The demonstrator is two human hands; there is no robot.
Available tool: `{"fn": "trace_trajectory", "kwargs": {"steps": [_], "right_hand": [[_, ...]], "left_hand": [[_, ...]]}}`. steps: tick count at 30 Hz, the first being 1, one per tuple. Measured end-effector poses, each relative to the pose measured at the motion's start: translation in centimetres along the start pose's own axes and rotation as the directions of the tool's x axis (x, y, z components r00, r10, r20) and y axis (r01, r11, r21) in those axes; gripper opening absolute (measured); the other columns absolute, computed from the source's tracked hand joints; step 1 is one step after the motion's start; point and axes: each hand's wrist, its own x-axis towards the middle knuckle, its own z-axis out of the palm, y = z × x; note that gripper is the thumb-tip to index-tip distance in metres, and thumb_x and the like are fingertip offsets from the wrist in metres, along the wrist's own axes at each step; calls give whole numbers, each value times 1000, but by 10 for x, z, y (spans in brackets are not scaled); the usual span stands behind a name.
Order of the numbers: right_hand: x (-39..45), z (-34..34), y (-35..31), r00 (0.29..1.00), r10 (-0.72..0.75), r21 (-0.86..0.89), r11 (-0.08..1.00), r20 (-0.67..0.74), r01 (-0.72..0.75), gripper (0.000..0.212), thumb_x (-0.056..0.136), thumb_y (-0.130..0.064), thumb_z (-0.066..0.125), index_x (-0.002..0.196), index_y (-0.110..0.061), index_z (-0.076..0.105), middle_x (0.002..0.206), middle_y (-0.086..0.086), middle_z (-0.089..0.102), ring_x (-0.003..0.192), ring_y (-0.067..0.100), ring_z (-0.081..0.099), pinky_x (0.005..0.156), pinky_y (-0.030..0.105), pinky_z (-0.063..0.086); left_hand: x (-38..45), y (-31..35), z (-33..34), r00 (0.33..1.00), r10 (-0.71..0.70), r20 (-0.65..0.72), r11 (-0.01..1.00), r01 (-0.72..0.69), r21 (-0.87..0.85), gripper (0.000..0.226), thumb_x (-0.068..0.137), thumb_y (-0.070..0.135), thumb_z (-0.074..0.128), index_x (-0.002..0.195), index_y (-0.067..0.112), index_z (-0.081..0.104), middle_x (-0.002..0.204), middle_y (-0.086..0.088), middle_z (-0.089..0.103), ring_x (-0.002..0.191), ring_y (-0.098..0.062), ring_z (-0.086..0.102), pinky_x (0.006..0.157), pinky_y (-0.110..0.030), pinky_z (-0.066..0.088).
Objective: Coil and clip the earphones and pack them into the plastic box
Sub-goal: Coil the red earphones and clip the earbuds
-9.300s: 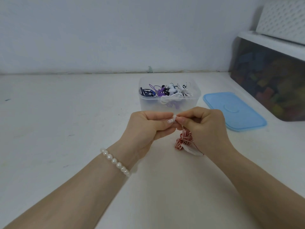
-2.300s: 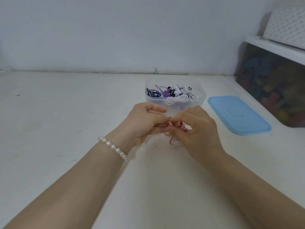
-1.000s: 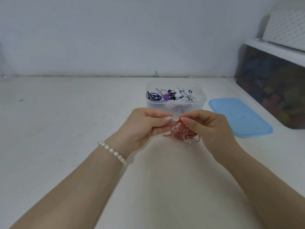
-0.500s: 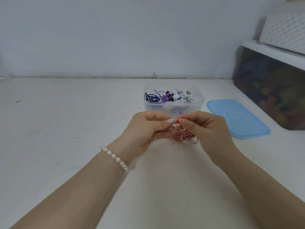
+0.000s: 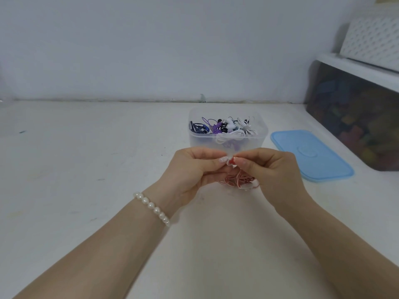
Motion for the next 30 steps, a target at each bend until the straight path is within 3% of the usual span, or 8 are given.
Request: {"fn": "trace_trajectory", "kwargs": {"steps": [13,21,30], "right_hand": [[0,1,-2,1000,-5,-2,1000,-28,5,17,76,1,67,72,-15,71,56,-8,69,53,5,64,53,14,50],[1,1,-2,999,15,-20,1000,-46,-16,16,77,1,67,70,-13,71,56,-5,69,52,10,64,52,19,53],[-1,2,-5,997,68,84,994,-46,-64,15,79,6,62,72,-5,69,49,-2,66,44,10,62,45,16,49]], "left_hand": [[0,-3,6,999,-11,-34,997,9,-72,14,78,-10,59,85,0,65,64,-7,71,58,-13,69,65,-23,57],[-1,-3,4,999,-31,-40,996,28,-83,11,77,-8,61,82,0,66,64,-8,71,57,-13,69,59,-22,58],[-3,-2,6,998,-58,-1,990,57,-126,11,78,-7,60,80,1,67,68,-10,72,61,-15,70,62,-22,58]]}}
